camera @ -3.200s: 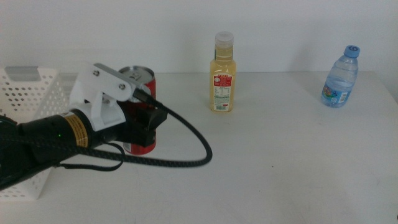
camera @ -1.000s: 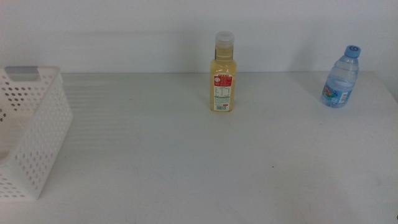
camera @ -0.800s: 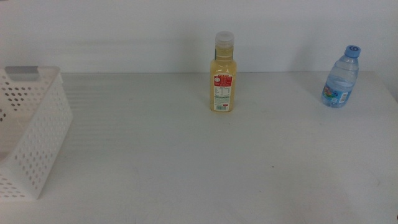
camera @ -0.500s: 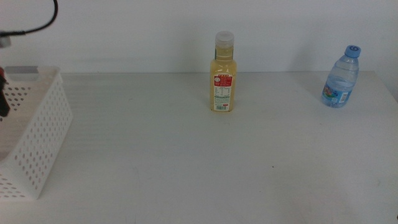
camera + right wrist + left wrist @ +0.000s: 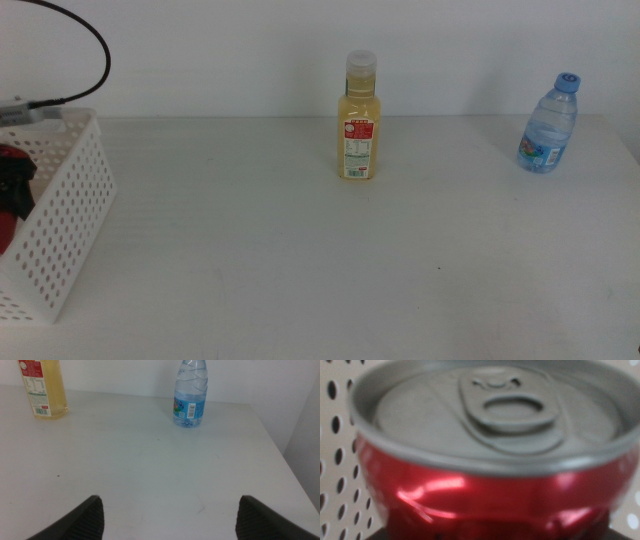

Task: Use arms to grab the bottles and put them into the dustbin to the left of the table.

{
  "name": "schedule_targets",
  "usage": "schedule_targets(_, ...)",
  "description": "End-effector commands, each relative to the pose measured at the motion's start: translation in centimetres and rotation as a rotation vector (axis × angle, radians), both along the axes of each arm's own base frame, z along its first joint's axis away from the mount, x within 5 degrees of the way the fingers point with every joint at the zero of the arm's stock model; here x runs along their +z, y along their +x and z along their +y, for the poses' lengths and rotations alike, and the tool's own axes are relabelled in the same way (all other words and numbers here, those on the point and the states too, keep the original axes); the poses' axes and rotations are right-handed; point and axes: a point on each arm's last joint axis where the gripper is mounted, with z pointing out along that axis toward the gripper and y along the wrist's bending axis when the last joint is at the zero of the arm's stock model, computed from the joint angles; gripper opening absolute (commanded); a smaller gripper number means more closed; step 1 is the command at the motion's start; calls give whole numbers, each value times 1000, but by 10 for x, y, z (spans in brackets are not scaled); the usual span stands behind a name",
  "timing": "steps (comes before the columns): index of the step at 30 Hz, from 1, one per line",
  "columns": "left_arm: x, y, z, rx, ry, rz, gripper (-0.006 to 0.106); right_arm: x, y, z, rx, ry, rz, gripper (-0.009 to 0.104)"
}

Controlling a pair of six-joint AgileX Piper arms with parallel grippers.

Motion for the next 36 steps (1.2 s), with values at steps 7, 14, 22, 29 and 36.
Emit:
schedule_targets(7,28,2,-5,12,-16,-96,37,11,-1,-1,-7,-12,-105,70)
schedule_targets(14,28,3,-8,-11,0,-94,74,11,-1,-1,-7,-12,-105,70)
schedule_targets(22,48,8,-30,-53,80,-83,80,11,-1,-1,-7,-12,-105,70)
schedule_targets(29,122,-1,-64,10,96,-219,74,11,-1,-1,-7,-12,-105,70)
schedule_targets(36,181,-43,-121,-66,109,-364,60,11,-1,-1,-7,-12,-105,70)
